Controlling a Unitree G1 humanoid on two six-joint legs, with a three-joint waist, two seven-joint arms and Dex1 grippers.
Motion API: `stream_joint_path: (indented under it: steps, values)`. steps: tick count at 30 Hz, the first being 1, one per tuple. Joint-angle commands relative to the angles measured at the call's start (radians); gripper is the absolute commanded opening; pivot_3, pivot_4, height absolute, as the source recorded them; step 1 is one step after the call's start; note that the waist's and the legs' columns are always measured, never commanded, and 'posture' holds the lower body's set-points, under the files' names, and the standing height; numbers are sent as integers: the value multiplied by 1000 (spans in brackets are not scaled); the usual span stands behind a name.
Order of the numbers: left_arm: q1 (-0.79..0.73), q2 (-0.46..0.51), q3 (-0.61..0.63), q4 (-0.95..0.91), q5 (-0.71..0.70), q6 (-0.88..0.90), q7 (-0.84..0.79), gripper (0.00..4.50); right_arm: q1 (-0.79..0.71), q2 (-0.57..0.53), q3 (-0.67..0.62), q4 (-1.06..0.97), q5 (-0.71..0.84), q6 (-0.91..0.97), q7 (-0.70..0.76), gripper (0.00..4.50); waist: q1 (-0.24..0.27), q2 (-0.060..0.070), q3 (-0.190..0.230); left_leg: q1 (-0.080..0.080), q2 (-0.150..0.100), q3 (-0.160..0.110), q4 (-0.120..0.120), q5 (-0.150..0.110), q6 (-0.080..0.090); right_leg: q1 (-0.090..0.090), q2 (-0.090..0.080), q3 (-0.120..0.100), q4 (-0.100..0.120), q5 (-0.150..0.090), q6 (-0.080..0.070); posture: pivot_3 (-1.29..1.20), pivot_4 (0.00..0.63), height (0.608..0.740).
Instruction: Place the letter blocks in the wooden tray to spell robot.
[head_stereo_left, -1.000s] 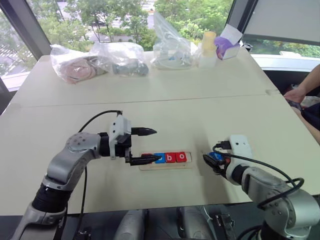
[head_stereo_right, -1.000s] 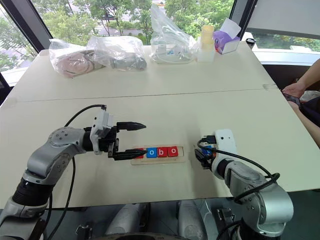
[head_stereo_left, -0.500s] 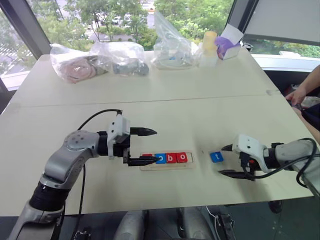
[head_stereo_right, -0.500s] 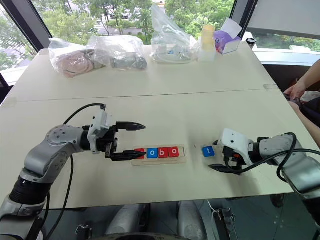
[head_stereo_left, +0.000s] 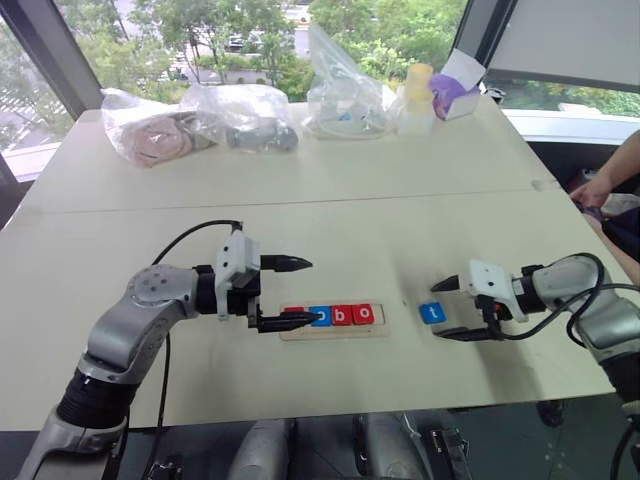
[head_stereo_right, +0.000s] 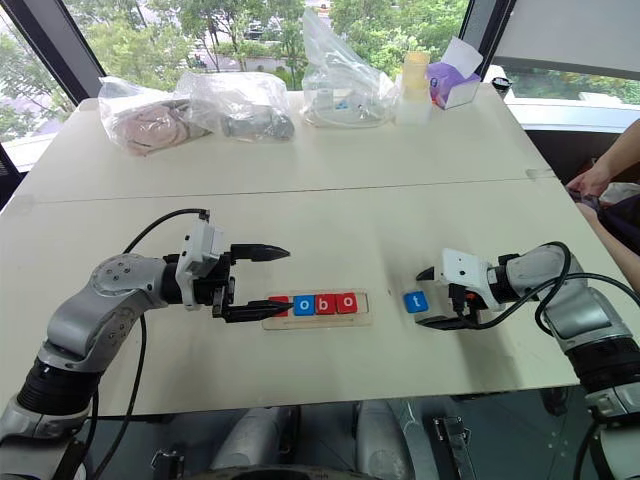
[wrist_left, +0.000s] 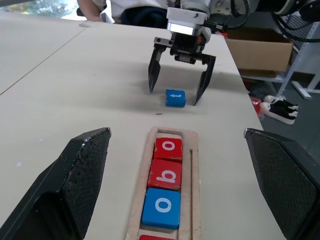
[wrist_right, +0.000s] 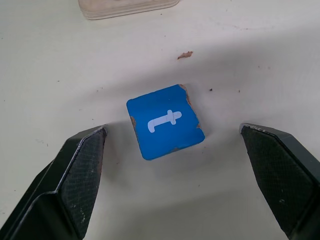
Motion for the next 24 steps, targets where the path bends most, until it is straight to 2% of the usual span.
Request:
stream_joint_path:
  steps: [1,6,16,24]
  values:
    - [-2,6,19,-27,-8,-7,5,4500,-2,29,13,19,-36,-18,-16,3536,-1,0,0,0,0,0,0,0,0,0,0,0,0,0,0,0,150,740]
    - [-5,5,17,-21,-4,-12,5,4500,2,41,-1,-21,-30,-12,-13,1132,-1,0,0,0,0,0,1,0,0,0,0,0,0,1,-1,0,150,740]
    - [-7,0,17,-22,-1,-17,17,4500,-28,80,11,-310,-5,257,-75,1141,5,1,0,-2,0,-1,2,0,-1,-2,0,0,1,1,-1,0,150,740]
    - [-7,-1,16,-23,-1,-17,24,4500,-50,93,75,-360,-50,306,-95,1141,6,1,0,-2,-1,-1,2,0,-1,-1,-1,0,0,1,-1,0,150,740]
